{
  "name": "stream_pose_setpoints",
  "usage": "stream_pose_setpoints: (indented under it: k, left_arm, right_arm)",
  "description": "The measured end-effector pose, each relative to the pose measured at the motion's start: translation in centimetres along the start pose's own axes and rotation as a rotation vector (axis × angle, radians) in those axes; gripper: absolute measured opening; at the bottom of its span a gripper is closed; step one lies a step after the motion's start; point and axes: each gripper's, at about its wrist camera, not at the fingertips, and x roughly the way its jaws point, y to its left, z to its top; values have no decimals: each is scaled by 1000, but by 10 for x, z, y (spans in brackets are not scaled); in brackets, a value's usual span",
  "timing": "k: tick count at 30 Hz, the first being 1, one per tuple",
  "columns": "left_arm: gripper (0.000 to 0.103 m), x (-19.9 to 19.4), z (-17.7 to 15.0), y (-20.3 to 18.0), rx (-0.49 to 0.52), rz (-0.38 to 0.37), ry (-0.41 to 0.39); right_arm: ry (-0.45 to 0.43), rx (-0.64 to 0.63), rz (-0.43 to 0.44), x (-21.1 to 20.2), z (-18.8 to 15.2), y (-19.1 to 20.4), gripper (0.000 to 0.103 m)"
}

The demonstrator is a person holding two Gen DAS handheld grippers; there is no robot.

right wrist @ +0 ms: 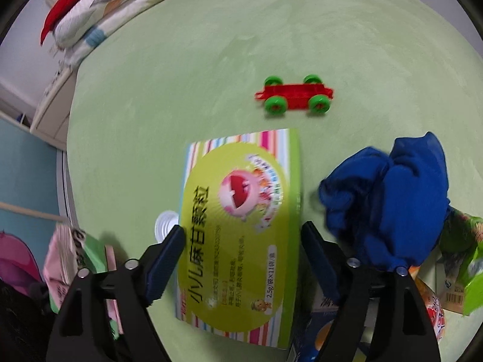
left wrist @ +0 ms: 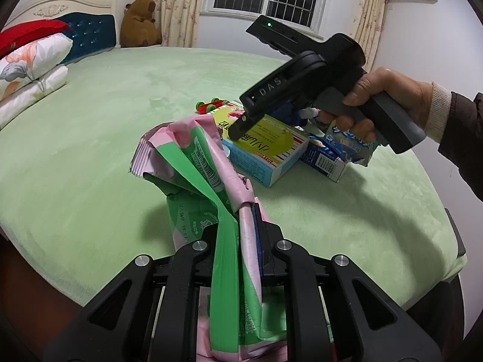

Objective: Collect trash
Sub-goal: 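Grasp the green-pink snack bag with the left tool while the right tool grasps the yellow-green medicine box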

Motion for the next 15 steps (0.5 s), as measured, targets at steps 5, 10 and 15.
stream_pose_setpoints:
  k: [5, 10, 15]
  left_arm:
    - [12, -3, -4, 2, -5, 11, 2]
    - [12, -8, -6, 6, -18, 23, 1]
    - [12, -10, -8, 9, -30, 31, 5]
  right_arm:
    - [19, -36, -38, 10, -9, 15, 91]
    - [45, -65, -118, 23, -18, 27, 94]
    - [24, -49, -201, 31, -26, 37, 92]
